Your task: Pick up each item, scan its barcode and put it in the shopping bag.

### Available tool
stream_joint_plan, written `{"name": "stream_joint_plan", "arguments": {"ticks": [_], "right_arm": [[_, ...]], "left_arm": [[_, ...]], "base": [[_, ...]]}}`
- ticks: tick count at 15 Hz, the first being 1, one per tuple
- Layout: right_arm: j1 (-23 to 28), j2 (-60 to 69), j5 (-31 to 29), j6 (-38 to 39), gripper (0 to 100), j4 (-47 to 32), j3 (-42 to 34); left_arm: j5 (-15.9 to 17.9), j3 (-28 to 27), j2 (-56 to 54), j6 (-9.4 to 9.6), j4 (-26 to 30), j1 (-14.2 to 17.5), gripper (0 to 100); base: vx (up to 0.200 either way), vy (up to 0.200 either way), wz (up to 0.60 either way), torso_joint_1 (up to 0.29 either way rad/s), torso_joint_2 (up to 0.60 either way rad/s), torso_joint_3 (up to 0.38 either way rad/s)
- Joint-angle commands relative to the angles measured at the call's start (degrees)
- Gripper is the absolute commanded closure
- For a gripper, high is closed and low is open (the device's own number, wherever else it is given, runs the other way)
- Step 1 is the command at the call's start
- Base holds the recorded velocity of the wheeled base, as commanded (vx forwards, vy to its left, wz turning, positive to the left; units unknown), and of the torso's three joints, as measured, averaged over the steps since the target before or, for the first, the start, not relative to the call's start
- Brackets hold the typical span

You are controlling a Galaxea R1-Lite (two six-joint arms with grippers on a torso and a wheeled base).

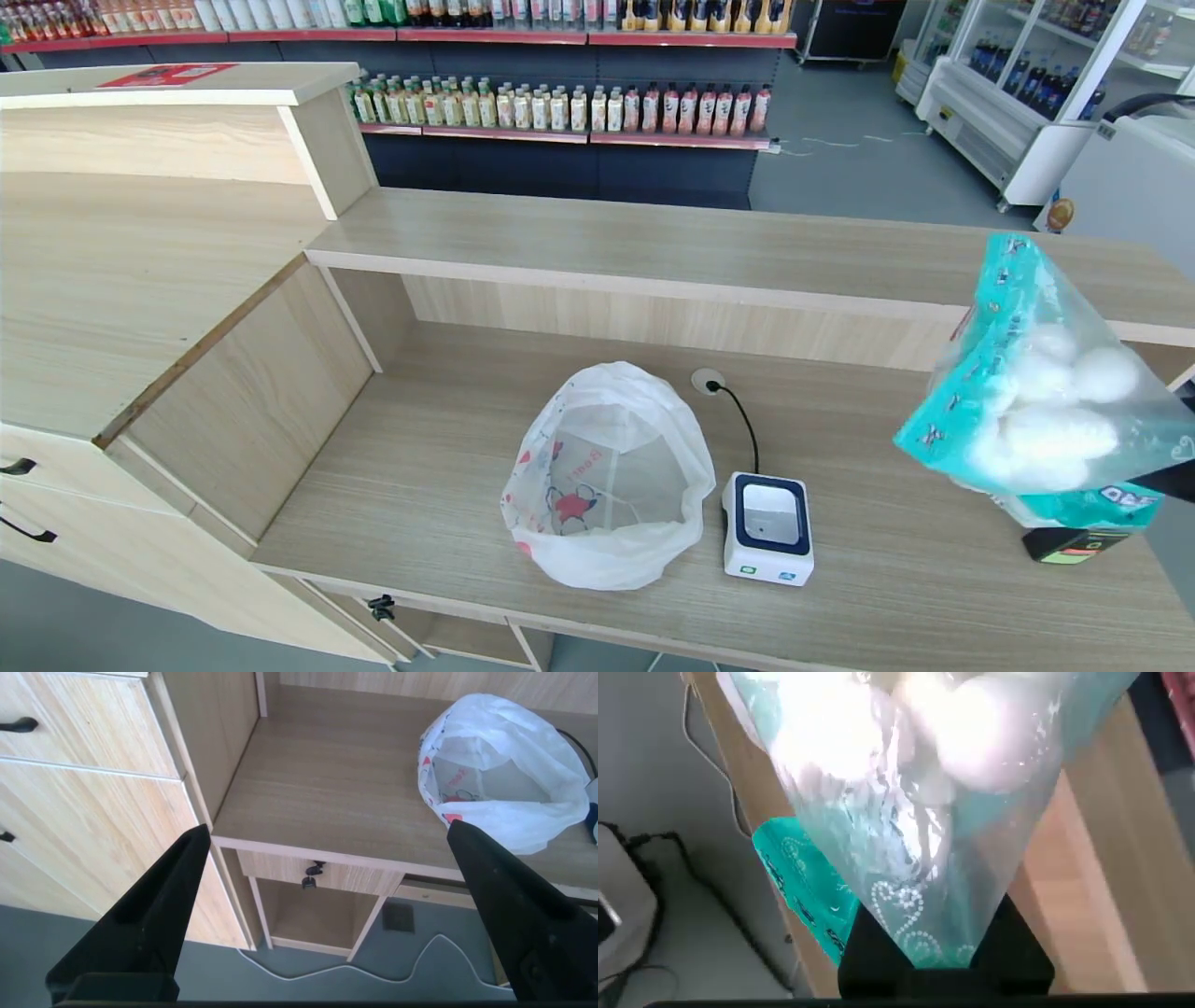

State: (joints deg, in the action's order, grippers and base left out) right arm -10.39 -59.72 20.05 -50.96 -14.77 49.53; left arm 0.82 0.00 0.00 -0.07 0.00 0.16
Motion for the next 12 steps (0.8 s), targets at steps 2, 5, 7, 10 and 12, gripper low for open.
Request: {"name": "stream_joint_plan", "arguments": {"ticks": [2, 5, 7, 10, 12], "right_arm": [[2.1, 4.5, -12.6, 24.7, 100, -18.6, -0.5], [2.1, 3.5, -12.8, 35.0, 100, -20.7, -0.5], [2.3, 2.1, -12.9, 35.1, 100, -20.6, -0.5], [2.2, -0.7, -12.8, 35.0, 100, -17.3, -0.2], [2.2, -1.5, -12.8, 35.2, 100, -16.4, -0.2]], "left_arm": [[0.1, 0.0, 0.1, -0.01, 0.0, 0.0, 0], [0.1, 0.0, 0.1, -0.01, 0.0, 0.0, 0], [0.0, 0.0, 0.0, -0.01, 0.0, 0.0, 0], [0.1, 0.0, 0.1, -0.01, 0.0, 0.0, 0], [0.0, 0.0, 0.0, -0.01, 0.0, 0.0, 0]], "base": [[0.000, 0.000, 0.00, 0.000, 0.00, 0.000], [0.000, 0.000, 0.00, 0.000, 0.00, 0.000], [0.000, 0.000, 0.00, 0.000, 0.00, 0.000], [0.000, 0.000, 0.00, 0.000, 0.00, 0.000], [0.000, 0.000, 0.00, 0.000, 0.00, 0.000]]}}
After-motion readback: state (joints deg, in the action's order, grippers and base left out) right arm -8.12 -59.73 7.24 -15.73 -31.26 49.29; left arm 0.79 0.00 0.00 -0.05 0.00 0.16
